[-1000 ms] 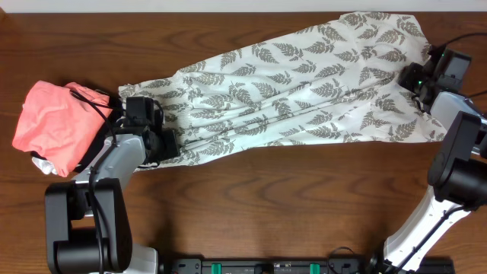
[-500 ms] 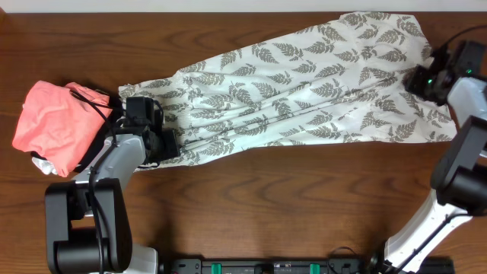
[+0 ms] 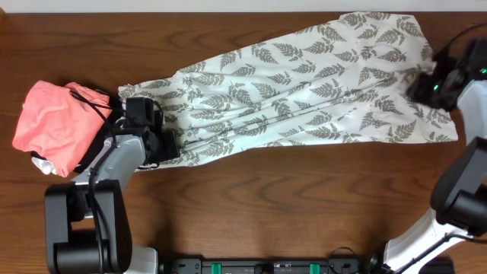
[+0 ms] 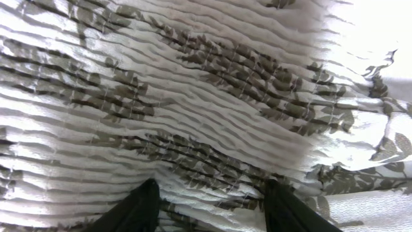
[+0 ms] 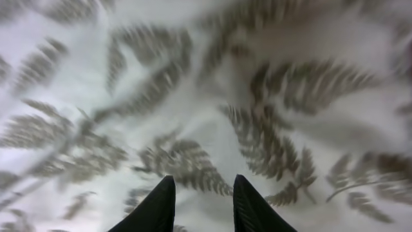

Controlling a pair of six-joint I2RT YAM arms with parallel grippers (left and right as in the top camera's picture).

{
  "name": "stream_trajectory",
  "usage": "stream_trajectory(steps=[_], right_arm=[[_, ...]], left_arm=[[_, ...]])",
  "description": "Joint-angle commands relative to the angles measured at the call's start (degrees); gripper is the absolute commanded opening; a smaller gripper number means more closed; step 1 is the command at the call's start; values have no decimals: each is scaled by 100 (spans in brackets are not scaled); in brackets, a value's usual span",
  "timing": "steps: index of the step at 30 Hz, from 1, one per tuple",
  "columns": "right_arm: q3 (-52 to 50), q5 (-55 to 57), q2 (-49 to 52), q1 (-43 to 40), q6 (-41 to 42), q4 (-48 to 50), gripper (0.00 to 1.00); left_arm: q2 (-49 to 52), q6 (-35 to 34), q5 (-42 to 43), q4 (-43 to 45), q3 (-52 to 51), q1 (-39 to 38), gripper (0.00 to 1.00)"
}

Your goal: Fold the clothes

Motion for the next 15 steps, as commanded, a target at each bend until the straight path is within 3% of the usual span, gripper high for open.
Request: stream_trajectory(steps=[1,6,15], right_arm=[[-374,42,151,59,-114,151,28],[-859,146,151,59,-114,525,28],[-1696,649,151,55,-101,942,27]], left_arm=[[-247,79,-155,-105,-168,55,54],[-621,76,-153,-122,-168,55,60],[-1283,79,111,-474,-168,44,62]])
